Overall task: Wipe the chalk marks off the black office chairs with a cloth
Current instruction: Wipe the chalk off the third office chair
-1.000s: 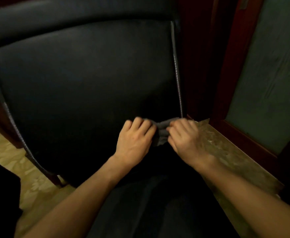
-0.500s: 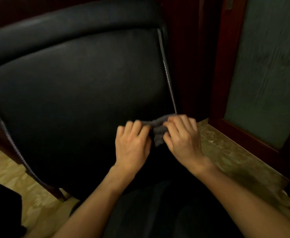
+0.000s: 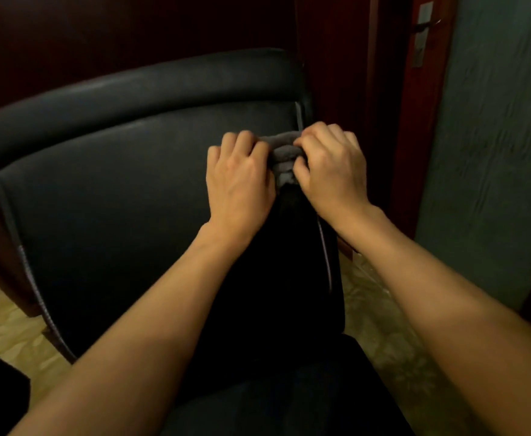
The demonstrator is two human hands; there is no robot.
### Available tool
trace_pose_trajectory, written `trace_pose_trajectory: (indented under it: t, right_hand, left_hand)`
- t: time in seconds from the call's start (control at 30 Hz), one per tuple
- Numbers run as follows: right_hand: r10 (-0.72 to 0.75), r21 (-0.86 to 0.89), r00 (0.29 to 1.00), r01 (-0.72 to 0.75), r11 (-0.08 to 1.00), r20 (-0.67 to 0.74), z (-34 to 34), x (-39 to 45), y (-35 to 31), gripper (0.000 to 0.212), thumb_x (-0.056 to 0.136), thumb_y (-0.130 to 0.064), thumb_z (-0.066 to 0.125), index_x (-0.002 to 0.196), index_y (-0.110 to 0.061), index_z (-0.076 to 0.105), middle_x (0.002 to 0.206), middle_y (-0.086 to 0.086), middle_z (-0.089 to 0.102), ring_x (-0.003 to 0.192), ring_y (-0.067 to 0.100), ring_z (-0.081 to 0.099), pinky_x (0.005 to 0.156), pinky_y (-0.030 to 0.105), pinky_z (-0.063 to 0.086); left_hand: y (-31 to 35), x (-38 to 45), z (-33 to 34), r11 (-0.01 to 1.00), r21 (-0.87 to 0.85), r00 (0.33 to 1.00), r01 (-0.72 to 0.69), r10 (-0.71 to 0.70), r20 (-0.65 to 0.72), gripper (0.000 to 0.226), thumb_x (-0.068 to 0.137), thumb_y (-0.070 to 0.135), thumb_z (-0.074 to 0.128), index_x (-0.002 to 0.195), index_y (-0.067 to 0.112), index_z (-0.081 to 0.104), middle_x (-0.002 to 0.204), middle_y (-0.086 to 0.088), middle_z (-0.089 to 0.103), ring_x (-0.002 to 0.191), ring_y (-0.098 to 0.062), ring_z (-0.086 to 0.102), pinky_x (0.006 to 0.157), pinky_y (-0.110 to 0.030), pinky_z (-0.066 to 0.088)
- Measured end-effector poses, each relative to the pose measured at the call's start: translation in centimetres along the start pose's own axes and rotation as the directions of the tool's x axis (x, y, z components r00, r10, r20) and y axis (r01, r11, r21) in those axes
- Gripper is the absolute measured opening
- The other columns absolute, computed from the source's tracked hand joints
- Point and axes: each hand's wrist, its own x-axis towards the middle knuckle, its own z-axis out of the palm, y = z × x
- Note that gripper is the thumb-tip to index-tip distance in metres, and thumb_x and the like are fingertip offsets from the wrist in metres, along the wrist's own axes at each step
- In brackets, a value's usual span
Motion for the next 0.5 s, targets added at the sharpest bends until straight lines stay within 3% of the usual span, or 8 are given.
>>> trace_pose_trajectory:
  t: [0.07, 0.13, 0.23, 0.4, 0.5]
  right_hand:
    - [-0.018, -0.031, 1.000, 0.018, 0.999, 0.004, 0.2, -1.4, 0.0, 0.021, 0.080, -0.012, 0.062, 0.098, -0.005, 0.071, 0.103, 0.011, 0.069, 0.093, 0.032, 0.063, 0.079, 0.041, 0.043]
    - [-0.028, -0.043, 1.000, 0.028, 0.999, 0.009, 0.1, -3.1, 0.0, 0.026, 0.084, -0.013, 0.061, 0.105, -0.003, 0.070, 0.111, 0.012, 0.068, 0.102, 0.032, 0.063, 0.084, 0.041, 0.044]
    - [-0.071, -0.098, 0.997, 0.072, 0.993, 0.010, -0.2, -4.1, -0.3, 0.024, 0.087, -0.013, 0.061, 0.106, -0.001, 0.070, 0.113, 0.014, 0.068, 0.105, 0.035, 0.060, 0.086, 0.041, 0.040]
    - [-0.245, -0.114, 0.968, 0.249, 0.962, 0.049, -0.3, -2.0, 0.0, 0.003, 0.084, -0.003, 0.061, 0.085, -0.003, 0.063, 0.096, 0.016, 0.065, 0.086, 0.035, 0.061, 0.072, 0.041, 0.042]
    - [-0.270, -0.073, 0.955, 0.280, 0.957, 0.120, -0.5, -1.8, 0.4, 0.004, 0.085, -0.002, 0.057, 0.084, -0.004, 0.060, 0.089, 0.015, 0.062, 0.078, 0.033, 0.059, 0.065, 0.041, 0.048]
  left_hand:
    - [0.5, -1.4, -0.1, 0.993, 0.091, 0.997, -0.082, 0.081, 0.008, 0.030, 0.088, 0.026, 0.049, 0.104, 0.012, 0.070, 0.103, -0.009, 0.065, 0.097, -0.033, 0.057, 0.078, -0.039, 0.032]
    - [0.8, -3.0, -0.1, 0.987, 0.075, 0.990, -0.141, 0.142, -0.002, 0.031, 0.088, 0.026, 0.054, 0.109, 0.011, 0.069, 0.104, -0.010, 0.066, 0.095, -0.033, 0.059, 0.076, -0.041, 0.036]
    - [0.6, -2.5, -0.1, 0.993, 0.026, 0.994, -0.112, 0.112, 0.001, 0.029, 0.090, 0.022, 0.053, 0.109, 0.008, 0.071, 0.098, -0.012, 0.066, 0.086, -0.034, 0.059, 0.067, -0.041, 0.038]
    - [-0.3, -1.7, 1.0, 0.974, 0.121, 0.981, -0.192, 0.189, 0.036, 0.020, 0.088, 0.015, 0.056, 0.102, 0.007, 0.068, 0.096, -0.014, 0.064, 0.083, -0.034, 0.059, 0.066, -0.040, 0.039]
    - [-0.5, -2.7, 1.8, 0.954, 0.168, 0.969, -0.247, 0.244, 0.037, 0.016, 0.087, 0.010, 0.062, 0.102, 0.005, 0.066, 0.091, -0.013, 0.063, 0.077, -0.032, 0.058, 0.064, -0.039, 0.041]
